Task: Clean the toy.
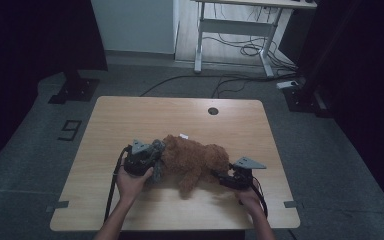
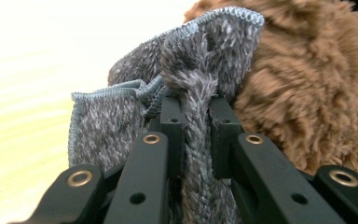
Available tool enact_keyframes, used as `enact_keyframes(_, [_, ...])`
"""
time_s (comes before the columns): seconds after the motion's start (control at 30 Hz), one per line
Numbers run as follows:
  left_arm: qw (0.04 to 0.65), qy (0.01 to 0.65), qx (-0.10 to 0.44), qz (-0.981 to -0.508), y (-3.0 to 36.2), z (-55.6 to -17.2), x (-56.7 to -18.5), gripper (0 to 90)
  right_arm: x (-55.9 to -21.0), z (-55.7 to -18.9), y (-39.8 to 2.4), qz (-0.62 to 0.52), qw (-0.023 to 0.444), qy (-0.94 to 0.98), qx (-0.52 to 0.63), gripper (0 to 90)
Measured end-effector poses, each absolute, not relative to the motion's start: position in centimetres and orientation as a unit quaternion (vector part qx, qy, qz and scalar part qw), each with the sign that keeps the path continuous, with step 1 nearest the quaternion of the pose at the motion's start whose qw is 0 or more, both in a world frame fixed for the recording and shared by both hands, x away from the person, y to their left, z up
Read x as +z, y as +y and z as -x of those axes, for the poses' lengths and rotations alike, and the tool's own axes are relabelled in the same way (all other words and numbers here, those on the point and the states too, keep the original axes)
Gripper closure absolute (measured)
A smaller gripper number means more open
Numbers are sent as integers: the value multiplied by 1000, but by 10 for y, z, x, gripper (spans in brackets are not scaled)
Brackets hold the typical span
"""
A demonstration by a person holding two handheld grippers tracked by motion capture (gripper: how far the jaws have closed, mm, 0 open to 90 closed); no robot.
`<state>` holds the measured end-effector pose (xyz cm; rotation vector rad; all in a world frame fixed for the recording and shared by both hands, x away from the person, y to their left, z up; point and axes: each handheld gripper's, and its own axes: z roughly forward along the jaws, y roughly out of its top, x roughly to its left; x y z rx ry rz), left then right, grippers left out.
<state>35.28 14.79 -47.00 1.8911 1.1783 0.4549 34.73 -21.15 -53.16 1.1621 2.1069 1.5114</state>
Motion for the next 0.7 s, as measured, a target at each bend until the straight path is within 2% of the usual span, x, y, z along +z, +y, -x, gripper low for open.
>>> enact_keyframes(0.2, [456, 436, 209, -748, 144, -338, -439, 789, -531, -349, -211, -402, 149, 734, 527, 374])
enact_keyframes(0.33, [471, 398, 221, -755, 123, -333, -411, 789, -530, -348, -210, -401, 153, 734, 527, 374])
enact_keyframes(0.4, [480, 376, 222, -761, 104, -334, -400, 789, -531, -346, -210, -400, 153, 734, 527, 374])
enact_keyframes(0.53, [493, 342, 193, -776, 54, -351, -393, 788, -531, -345, -210, -403, 153, 732, 528, 374])
enact_keyframes(0.7, [463, 307, 177, -812, -18, -365, -406, 788, -532, -343, -209, -404, 158, 730, 528, 374])
